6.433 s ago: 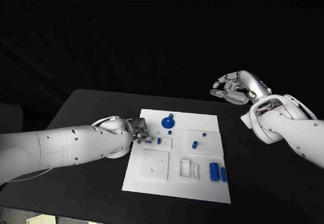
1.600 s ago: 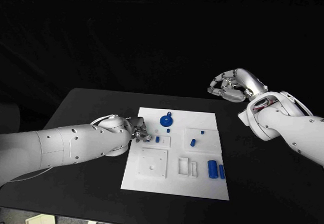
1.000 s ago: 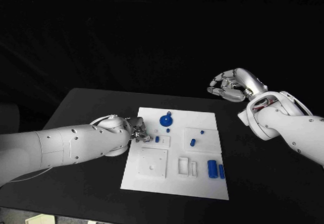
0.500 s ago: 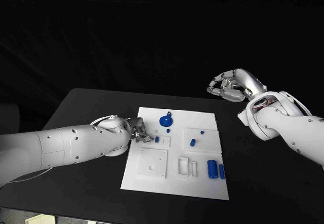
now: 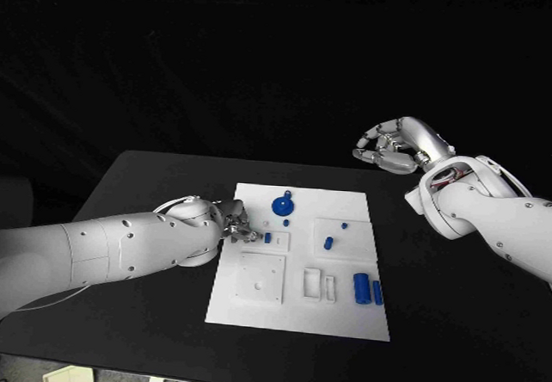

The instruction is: Assemble the parts on the task board

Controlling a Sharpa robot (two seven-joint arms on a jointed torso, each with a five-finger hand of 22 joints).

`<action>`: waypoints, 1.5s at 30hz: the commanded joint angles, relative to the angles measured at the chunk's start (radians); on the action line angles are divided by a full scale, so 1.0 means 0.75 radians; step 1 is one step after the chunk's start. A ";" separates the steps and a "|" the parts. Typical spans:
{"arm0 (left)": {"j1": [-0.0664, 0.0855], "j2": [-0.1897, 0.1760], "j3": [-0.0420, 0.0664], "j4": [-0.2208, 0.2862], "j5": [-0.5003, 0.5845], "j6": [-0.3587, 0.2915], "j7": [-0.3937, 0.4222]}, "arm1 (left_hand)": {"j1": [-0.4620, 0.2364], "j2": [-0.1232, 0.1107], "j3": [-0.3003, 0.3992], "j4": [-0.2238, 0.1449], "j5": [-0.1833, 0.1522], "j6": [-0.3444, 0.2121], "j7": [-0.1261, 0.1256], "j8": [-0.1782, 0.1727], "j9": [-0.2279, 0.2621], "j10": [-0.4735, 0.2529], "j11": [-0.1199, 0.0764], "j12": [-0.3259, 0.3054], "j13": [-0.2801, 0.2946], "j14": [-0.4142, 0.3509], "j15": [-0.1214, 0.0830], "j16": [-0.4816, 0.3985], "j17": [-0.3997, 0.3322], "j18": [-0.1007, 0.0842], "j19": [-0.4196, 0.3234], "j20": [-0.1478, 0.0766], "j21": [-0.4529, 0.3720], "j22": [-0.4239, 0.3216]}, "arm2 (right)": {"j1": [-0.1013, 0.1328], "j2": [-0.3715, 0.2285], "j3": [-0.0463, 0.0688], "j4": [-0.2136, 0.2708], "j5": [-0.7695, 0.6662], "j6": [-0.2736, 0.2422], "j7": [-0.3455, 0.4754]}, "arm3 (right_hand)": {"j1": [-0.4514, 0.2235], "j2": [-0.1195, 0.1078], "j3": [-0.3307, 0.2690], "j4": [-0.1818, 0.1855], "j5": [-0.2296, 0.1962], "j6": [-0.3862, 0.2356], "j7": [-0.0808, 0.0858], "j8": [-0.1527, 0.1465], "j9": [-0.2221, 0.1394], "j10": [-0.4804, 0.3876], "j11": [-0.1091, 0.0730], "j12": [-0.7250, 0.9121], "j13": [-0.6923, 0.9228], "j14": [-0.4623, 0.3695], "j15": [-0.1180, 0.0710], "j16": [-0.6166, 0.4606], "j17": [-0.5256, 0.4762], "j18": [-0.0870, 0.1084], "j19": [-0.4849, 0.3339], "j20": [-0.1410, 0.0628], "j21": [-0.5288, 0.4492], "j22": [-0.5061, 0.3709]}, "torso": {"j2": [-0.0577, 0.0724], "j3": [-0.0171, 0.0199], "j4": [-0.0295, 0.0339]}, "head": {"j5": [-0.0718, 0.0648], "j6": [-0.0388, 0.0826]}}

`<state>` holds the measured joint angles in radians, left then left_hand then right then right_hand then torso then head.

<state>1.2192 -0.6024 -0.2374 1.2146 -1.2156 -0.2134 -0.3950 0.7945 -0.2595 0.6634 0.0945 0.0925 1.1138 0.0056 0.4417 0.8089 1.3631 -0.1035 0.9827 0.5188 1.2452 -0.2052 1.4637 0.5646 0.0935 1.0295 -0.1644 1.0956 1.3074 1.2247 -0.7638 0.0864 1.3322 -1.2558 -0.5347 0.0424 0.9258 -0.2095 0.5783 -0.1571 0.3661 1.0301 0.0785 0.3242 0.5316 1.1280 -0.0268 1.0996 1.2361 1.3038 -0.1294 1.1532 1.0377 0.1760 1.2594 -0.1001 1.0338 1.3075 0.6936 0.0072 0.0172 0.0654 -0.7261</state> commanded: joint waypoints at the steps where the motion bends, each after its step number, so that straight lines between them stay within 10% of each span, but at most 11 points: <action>1: -0.006 -0.004 -0.004 -0.004 0.004 0.005 -0.010 | -0.010 -0.001 0.002 0.010 -0.002 -0.008 0.002 -0.002 -0.002 -0.010 0.001 -0.006 0.002 -0.006 -0.004 -0.007 0.001 -0.001 0.002 -0.146 -0.008 0.012 | 0.000 0.001 0.001 0.000 -0.001 0.015 0.011 | -0.010 0.001 0.000 0.006 0.009 0.003 0.010 -0.008 0.001 -0.011 0.002 -0.008 -0.002 0.005 -0.005 -0.004 0.002 0.114 -0.004 -0.009 -0.008 0.011 | 0.000 0.0001 -0.0001 | 0.000 0.000; 19: -0.002 -0.041 0.008 -0.011 0.284 -0.322 0.115 | -0.081 -0.035 -0.088 0.200 -0.053 -0.212 0.056 -0.046 -0.017 -0.109 0.051 -0.065 -0.014 -0.076 0.043 -0.088 -0.032 0.000 -0.063 -0.133 -0.059 -0.003 | 0.000 0.000 0.001 -0.001 0.007 0.014 0.010 | -0.019 0.001 -0.007 0.013 0.018 0.001 0.011 -0.010 0.002 -0.012 0.003 -0.009 -0.002 0.005 -0.004 -0.006 0.003 0.114 -0.004 -0.009 -0.009 0.012 | 0.000 0.0004 0.0005 | -0.005 0.017; 25: 0.001 -0.029 0.038 -0.044 0.554 -0.391 0.382 | 0.017 -0.013 -0.105 0.231 -0.051 -0.280 0.088 -0.034 -0.024 -0.200 0.083 -0.148 -0.048 -0.144 0.075 -0.180 -0.075 -0.022 -0.133 -0.102 -0.117 -0.022 | 0.000 0.000 0.001 -0.007 0.011 0.012 0.010 | -0.020 0.000 -0.007 0.014 0.019 0.001 0.011 -0.010 0.002 -0.012 0.003 -0.009 -0.002 0.005 -0.004 -0.006 0.003 0.114 -0.004 -0.009 -0.009 0.012 | 0.001 0.0000 -0.0003 | -0.008 0.026; 30: 0.007 -0.012 0.054 -0.074 0.599 -0.346 0.543 | 0.265 0.056 -0.145 0.052 0.015 -0.356 0.145 -0.054 -0.065 -0.340 0.146 -0.300 -0.118 -0.276 0.146 -0.328 -0.138 -0.061 -0.269 -0.038 -0.227 -0.057 | 0.000 0.004 0.000 -0.020 0.019 0.012 0.013 | -0.019 -0.001 -0.008 0.013 0.021 -0.003 0.011 -0.013 0.001 -0.013 0.003 -0.010 -0.002 0.004 -0.004 -0.007 0.003 0.114 -0.005 -0.009 -0.010 0.012 | 0.000 -0.0004 -0.0006 | -0.013 0.037; 31: 0.012 -0.004 0.055 -0.077 0.561 -0.331 0.551 | 0.429 0.093 -0.124 -0.134 0.247 -0.375 0.174 -0.066 -0.086 -0.402 0.181 -0.388 -0.166 -0.310 0.178 -0.371 -0.155 -0.073 -0.305 -0.005 -0.256 -0.064 | 0.000 0.006 0.000 -0.026 0.025 0.011 0.016 | -0.018 -0.001 -0.008 0.013 0.022 -0.005 0.012 -0.014 0.001 -0.014 0.004 -0.010 -0.003 0.004 -0.003 -0.007 0.003 0.114 -0.006 -0.009 -0.011 0.012 | 0.000 -0.0007 -0.0011 | -0.015 0.040; 33: 0.016 0.007 0.055 -0.078 0.503 -0.285 0.584 | 0.497 0.135 -0.135 -0.321 0.334 -0.373 0.183 -0.076 -0.121 -0.413 0.201 -0.475 -0.219 -0.316 0.199 -0.393 -0.161 -0.078 -0.317 0.015 -0.275 -0.068 | 0.000 0.011 0.000 -0.036 0.036 0.011 0.022 | -0.016 -0.002 -0.008 0.012 0.022 -0.016 0.015 -0.020 -0.001 -0.018 0.006 -0.013 -0.003 0.001 -0.001 -0.010 0.002 0.114 -0.008 -0.010 -0.014 0.012 | 0.001 -0.0011 -0.0013 | -0.017 0.045; 36: 0.019 0.026 0.055 -0.080 0.389 -0.266 0.602 | 0.527 0.153 -0.110 -0.482 0.247 -0.374 0.189 -0.098 -0.170 -0.428 0.229 -0.596 -0.287 -0.320 0.227 -0.421 -0.167 -0.075 -0.315 0.036 -0.296 -0.075 | 0.000 0.013 0.000 -0.044 0.047 0.007 0.028 | -0.011 -0.003 -0.001 0.012 0.021 -0.060 0.030 -0.045 -0.008 -0.037 0.021 -0.038 -0.018 -0.022 0.013 -0.040 -0.010 0.114 -0.034 -0.003 -0.040 0.003 | 0.001 -0.0005 -0.0029 | -0.018 0.051; 40: 0.026 0.053 0.055 -0.094 0.257 -0.267 0.617 | 0.553 0.112 -0.099 -0.511 0.047 -0.354 0.178 -0.111 -0.213 -0.410 0.245 -0.699 -0.339 -0.309 0.237 -0.434 -0.165 -0.059 -0.303 0.050 -0.308 -0.075 | 0.000 0.016 0.000 -0.050 0.058 0.003 0.035 | 0.002 -0.004 0.003 0.008 0.020 -0.103 0.047 -0.065 -0.010 -0.055 0.038 -0.076 -0.050 -0.040 0.030 -0.087 -0.033 0.114 -0.060 0.016 -0.084 -0.017 | 0.001 -0.0010 -0.0030 | -0.022 0.058; 43: 0.032 0.074 0.055 -0.112 0.186 -0.257 0.620 | 0.565 0.087 -0.099 -0.513 0.000 -0.344 0.177 -0.123 -0.235 -0.397 0.249 -0.744 -0.358 -0.306 0.242 -0.440 -0.163 -0.055 -0.298 0.055 -0.314 -0.073 | 0.000 0.019 0.000 -0.052 0.069 -0.001 0.041 | 0.007 -0.003 0.004 0.008 0.021 -0.118 0.055 -0.069 -0.006 -0.068 0.045 -0.106 -0.080 -0.054 0.037 -0.126 -0.051 0.114 -0.079 0.036 -0.122 -0.035 | 0.001 -0.0015 -0.0027 | -0.025 0.061; 45: 0.038 0.093 0.055 -0.128 0.143 -0.250 0.618 | 0.608 0.080 -0.080 -0.515 0.056 -0.334 0.167 -0.131 -0.251 -0.384 0.250 -0.778 -0.371 -0.300 0.244 -0.440 -0.157 -0.052 -0.292 0.057 -0.317 -0.069 | 0.000 0.022 0.000 -0.055 0.075 -0.003 0.047 | 0.009 -0.004 0.003 0.008 0.021 -0.128 0.059 -0.072 -0.003 -0.078 0.050 -0.129 -0.105 -0.064 0.042 -0.162 -0.067 0.114 -0.095 0.053 -0.156 -0.052 | 0.001 -0.0011 -0.0021 | -0.028 0.065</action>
<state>1.2441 -0.5407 -0.1970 1.1242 -0.9986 -0.4279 0.0280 1.2421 -0.2003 0.5999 -0.2921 0.1271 0.8636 0.1346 0.3479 0.6232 1.0700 0.0845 0.4042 0.2425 1.0165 -0.0263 1.1392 0.4453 0.0379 0.8050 -0.0928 0.8617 1.2535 1.2245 -0.7498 0.0859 1.2918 -1.2162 -0.5355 0.0554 0.9218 -0.2134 0.5756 -0.1489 0.3796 0.9416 0.1203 0.2736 0.5283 1.0727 0.0099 1.0052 1.1599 1.2628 -0.0966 1.0350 0.9891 0.1754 1.1932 -0.0599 0.9205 1.2701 0.6945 0.0066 0.0151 0.0468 -0.6803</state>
